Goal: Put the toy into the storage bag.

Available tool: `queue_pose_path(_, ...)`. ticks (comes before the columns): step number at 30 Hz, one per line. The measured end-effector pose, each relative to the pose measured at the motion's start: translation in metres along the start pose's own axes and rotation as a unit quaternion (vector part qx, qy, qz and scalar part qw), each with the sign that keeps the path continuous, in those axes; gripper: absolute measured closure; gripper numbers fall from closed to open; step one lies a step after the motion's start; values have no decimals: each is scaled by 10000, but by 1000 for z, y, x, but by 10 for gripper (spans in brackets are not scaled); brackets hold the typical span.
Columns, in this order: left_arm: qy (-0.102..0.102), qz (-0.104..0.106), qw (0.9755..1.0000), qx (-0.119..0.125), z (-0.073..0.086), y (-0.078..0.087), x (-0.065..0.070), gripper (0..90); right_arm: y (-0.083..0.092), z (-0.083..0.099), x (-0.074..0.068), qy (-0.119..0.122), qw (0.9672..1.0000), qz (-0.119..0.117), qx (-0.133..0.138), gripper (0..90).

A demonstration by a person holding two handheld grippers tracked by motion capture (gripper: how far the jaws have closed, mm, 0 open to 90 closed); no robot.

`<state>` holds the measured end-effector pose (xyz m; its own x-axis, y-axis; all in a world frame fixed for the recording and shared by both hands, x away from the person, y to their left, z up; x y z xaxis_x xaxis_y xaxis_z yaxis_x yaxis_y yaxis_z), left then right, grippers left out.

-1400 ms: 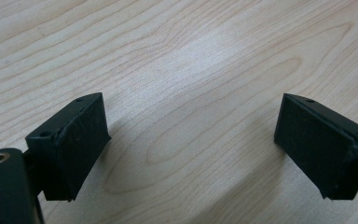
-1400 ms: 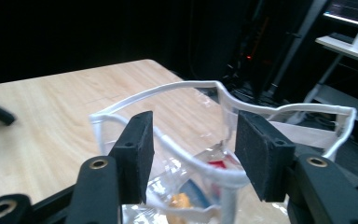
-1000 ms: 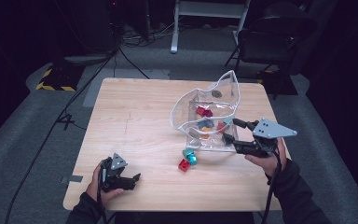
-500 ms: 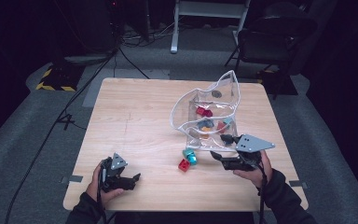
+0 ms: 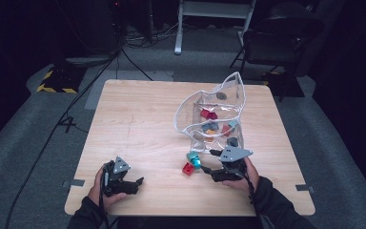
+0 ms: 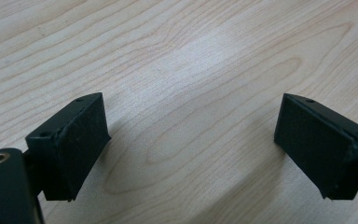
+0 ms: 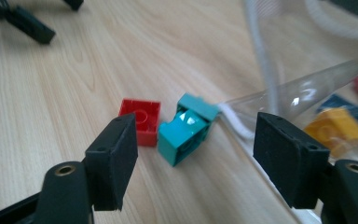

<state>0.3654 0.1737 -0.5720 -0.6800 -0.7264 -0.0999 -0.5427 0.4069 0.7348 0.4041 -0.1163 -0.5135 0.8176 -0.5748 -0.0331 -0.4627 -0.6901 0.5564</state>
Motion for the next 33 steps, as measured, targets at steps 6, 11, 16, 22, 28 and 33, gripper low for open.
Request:
queue_pose_path(6, 1, 0, 10000, 1, 0, 0, 0, 100, -28, 18, -3, -56, 9989, -184, -423, 329)
queue_pose_path(11, 3, 1, 10000, -3, 0, 0, 0, 100, -42, 23, -1, -81, 9985, -134, -531, 336)
queue_pose_path(16, 1, 1, 10000, -3, 0, 0, 0, 100, -51, 25, 2, -143, 9980, -87, -606, 342)
queue_pose_path(22, 3, 3, 10000, -3, 0, 0, 0, 100, -56, 22, 4, -303, 9980, -116, -549, 421)
queue_pose_path(28, 3, 1, 10000, -2, 0, 0, 0, 100, -54, 23, 8, -411, 9979, -6, -498, 549)
queue_pose_path(33, 3, 1, 10000, -3, 0, 0, 0, 100, -48, 26, 13, -419, 9979, 106, -489, 551)
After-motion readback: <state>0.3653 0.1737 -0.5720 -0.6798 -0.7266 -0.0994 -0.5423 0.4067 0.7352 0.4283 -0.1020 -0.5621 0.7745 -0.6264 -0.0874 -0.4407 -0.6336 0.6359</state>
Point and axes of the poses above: each handheld gripper's, and its own axes: y roughly backward along the jaws, z roughly out of its underside, x roughly to its right, the point moved 9 cm from there along -y, roughly forward along the jaws, and after that the axes turned 10 degrees about -y, right-handed, at the moved point
